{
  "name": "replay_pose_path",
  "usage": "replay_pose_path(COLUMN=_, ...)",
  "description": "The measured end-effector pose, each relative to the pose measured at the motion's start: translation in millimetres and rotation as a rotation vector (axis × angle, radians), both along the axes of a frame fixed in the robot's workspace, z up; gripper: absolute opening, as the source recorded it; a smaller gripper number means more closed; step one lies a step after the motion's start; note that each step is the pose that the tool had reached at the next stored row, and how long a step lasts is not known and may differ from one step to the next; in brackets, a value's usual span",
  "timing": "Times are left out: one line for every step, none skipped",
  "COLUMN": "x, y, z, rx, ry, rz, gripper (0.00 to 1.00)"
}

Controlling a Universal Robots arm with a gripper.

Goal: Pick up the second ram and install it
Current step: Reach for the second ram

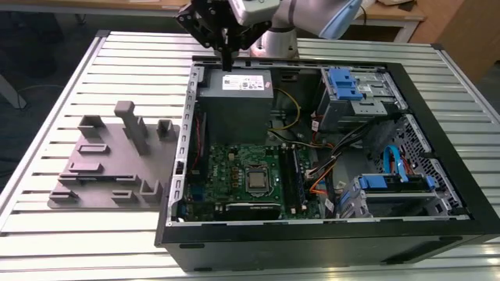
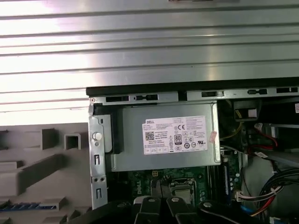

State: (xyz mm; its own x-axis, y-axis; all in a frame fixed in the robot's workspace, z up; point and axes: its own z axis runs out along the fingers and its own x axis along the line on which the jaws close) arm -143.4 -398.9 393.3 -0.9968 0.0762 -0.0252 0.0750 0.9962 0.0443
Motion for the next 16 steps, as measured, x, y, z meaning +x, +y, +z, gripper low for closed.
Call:
replay_pose_path(x=-4.5, y=0.0, z=0.0, rx=0.0, ry=-0.0002, rz=0.0, gripper=0.14)
replay_pose_path(x=-9.1, y=0.0, z=-0.1, rx=0.0001, ry=-0.0004, rz=0.0, gripper=0.14)
replay_pose_path(x=-13.6, y=0.0, z=-0.1, rx=0.0001, ry=-0.0006, rz=0.0, gripper=0.14)
replay_pose_path(x=-18.1, y=0.0, z=-0.1, rx=0.0001, ry=-0.0007, rz=0.0, gripper=0.14)
replay_pose_path(x=-22.9, y=0.0, z=-0.1, rx=0.0001, ry=-0.0009, rz=0.0, gripper=0.14)
replay_pose_path(x=-27.4, y=0.0, z=-0.1, rx=0.0001, ry=-0.0011, rz=0.0, gripper=0.14)
replay_pose_path(x=-31.9, y=0.0, z=-0.1, rx=0.0001, ry=-0.0011, rz=0.0, gripper=0.14)
replay_pose_path(x=-36.3, y=0.0, z=0.0, rx=-0.0001, ry=-0.0011, rz=0.0, gripper=0.14)
replay_pose_path(x=-40.6, y=0.0, z=-0.1, rx=0.0, ry=-0.0011, rz=0.0, gripper=0.14)
replay_pose_path(x=-44.7, y=0.0, z=-0.1, rx=0.0001, ry=-0.0012, rz=0.0, gripper=0.14)
replay_pose_path(x=-48.2, y=0.0, z=-0.2, rx=0.0002, ry=-0.0013, rz=0.0, gripper=0.14)
replay_pose_path(x=-51.8, y=0.0, z=-0.2, rx=0.0001, ry=-0.0013, rz=0.0, gripper=0.14)
replay_pose_path(x=-55.7, y=0.0, z=-0.2, rx=0.0001, ry=-0.0013, rz=0.0, gripper=0.14)
replay_pose_path(x=-59.5, y=0.0, z=-0.2, rx=0.0001, ry=-0.0012, rz=0.0, gripper=0.14)
replay_pose_path(x=-63.5, y=0.0, z=-0.2, rx=0.0, ry=-0.0012, rz=0.0, gripper=0.14)
replay_pose_path(x=-67.3, y=0.0, z=-0.2, rx=0.0, ry=-0.0012, rz=0.0, gripper=0.14)
